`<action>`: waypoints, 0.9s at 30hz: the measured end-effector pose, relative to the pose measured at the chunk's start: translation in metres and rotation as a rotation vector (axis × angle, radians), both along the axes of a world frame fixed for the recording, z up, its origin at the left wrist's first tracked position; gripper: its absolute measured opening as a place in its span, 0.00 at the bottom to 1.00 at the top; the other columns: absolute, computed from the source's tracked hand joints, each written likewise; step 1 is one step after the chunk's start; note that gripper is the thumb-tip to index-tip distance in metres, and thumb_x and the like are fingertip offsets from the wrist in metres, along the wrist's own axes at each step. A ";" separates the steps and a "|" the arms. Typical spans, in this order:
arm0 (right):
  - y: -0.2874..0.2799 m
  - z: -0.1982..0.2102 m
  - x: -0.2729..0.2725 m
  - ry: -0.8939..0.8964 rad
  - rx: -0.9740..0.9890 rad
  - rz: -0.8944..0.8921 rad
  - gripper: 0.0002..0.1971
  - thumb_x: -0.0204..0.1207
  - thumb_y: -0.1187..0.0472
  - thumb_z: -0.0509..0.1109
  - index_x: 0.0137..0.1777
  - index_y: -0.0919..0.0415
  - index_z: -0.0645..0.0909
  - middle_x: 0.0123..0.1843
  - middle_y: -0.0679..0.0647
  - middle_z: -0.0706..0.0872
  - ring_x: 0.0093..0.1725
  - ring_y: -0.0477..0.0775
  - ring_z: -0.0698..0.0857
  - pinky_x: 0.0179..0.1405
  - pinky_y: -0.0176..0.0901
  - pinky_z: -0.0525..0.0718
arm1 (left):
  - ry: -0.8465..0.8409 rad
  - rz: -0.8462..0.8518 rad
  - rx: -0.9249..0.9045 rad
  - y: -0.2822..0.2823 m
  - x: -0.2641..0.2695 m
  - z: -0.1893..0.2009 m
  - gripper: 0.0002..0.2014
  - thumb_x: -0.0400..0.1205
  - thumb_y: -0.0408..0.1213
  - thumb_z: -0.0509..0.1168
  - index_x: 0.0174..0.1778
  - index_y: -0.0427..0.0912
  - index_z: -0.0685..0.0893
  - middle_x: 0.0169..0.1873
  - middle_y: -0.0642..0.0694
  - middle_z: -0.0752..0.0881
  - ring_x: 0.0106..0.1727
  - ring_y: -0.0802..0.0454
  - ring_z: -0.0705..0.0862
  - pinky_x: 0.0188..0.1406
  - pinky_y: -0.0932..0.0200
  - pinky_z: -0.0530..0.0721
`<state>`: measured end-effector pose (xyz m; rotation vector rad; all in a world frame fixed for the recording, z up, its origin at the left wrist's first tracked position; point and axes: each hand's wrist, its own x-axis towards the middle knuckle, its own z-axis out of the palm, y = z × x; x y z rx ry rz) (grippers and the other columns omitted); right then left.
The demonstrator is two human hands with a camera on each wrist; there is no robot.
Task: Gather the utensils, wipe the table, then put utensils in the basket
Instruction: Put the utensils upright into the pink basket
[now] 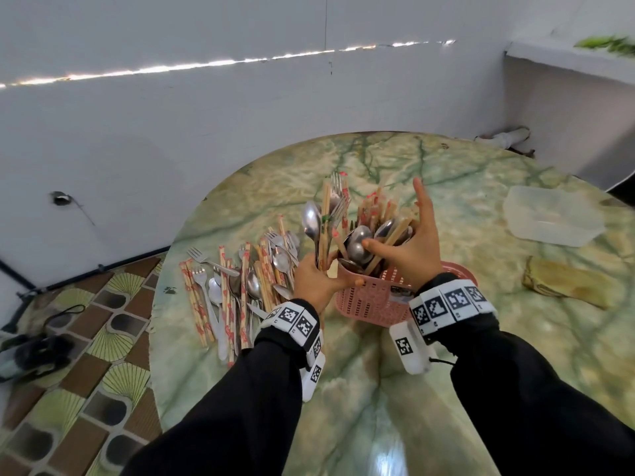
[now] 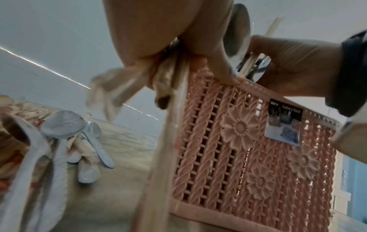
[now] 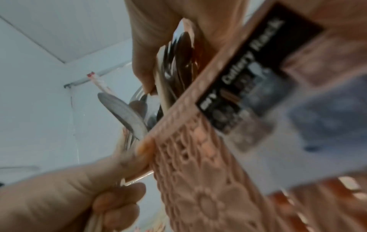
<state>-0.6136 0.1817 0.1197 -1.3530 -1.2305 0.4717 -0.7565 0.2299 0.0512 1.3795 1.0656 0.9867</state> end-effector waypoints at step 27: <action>0.003 -0.015 0.017 -0.389 -0.416 0.032 0.30 0.55 0.39 0.80 0.53 0.51 0.75 0.42 0.41 0.86 0.47 0.49 0.87 0.55 0.59 0.83 | 0.110 0.026 -0.012 -0.011 -0.002 0.015 0.21 0.63 0.30 0.80 0.49 0.40 0.82 0.42 0.54 0.85 0.47 0.61 0.83 0.51 0.62 0.79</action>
